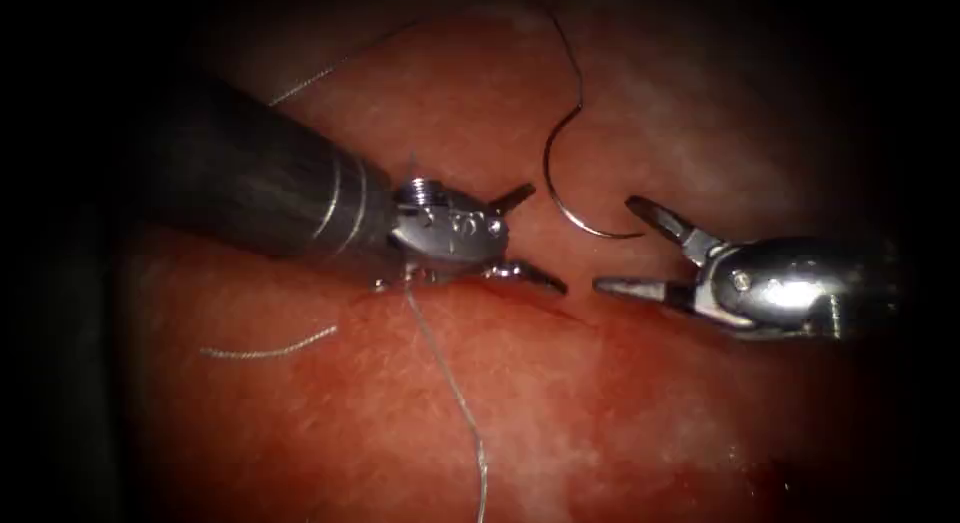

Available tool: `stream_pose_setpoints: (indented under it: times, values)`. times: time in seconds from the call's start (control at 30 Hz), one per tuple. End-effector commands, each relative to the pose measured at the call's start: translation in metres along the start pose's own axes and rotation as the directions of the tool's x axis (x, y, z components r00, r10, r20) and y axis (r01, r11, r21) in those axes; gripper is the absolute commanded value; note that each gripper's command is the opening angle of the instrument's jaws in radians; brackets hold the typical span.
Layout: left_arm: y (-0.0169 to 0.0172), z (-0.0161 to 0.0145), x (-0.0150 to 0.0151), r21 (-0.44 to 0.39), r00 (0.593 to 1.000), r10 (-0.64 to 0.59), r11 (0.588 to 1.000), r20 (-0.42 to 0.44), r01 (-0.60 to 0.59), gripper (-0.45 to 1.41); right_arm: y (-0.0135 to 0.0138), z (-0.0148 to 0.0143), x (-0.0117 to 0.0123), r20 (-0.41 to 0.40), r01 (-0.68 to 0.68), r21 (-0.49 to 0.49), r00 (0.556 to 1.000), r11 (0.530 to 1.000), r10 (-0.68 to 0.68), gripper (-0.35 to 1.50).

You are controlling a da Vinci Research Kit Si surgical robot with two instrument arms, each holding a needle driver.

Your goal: Wound Closure

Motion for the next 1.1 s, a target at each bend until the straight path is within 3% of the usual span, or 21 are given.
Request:
stream_pose_setpoints:
  times: [0.03,0.43,0.57,0.8,1.1]
  values:
    - [0.0008,0.0012,-0.0004,-0.005,1.000,0.005,1.000,0.013,-0.005,0.68,-0.0006,-0.0008,-0.0012,0.025,-0.004,0.006,1.000,1.000,0.004,1.18]
    - [0.0019,0.0081,0.0006,-0.074,0.983,0.116,0.992,0.140,-0.106,0.56,0.0013,-0.0050,-0.0041,0.108,-0.013,0.002,0.994,1.000,0.013,1.13]
    - [0.0012,0.0094,0.0000,-0.081,0.976,0.133,0.989,0.171,-0.120,0.49,0.0013,-0.0050,-0.0041,0.111,-0.013,0.003,0.994,1.000,0.012,1.13]
    - [0.0003,0.0111,-0.0023,-0.090,0.934,0.181,0.983,0.308,-0.161,0.47,0.0011,-0.0047,-0.0039,0.108,-0.014,0.005,0.994,1.000,0.014,1.13]
    - [0.0000,0.0137,-0.0038,-0.094,0.911,0.226,0.974,0.345,-0.206,0.46,0.0009,-0.0042,-0.0036,0.103,-0.018,0.013,0.995,1.000,0.016,1.13]
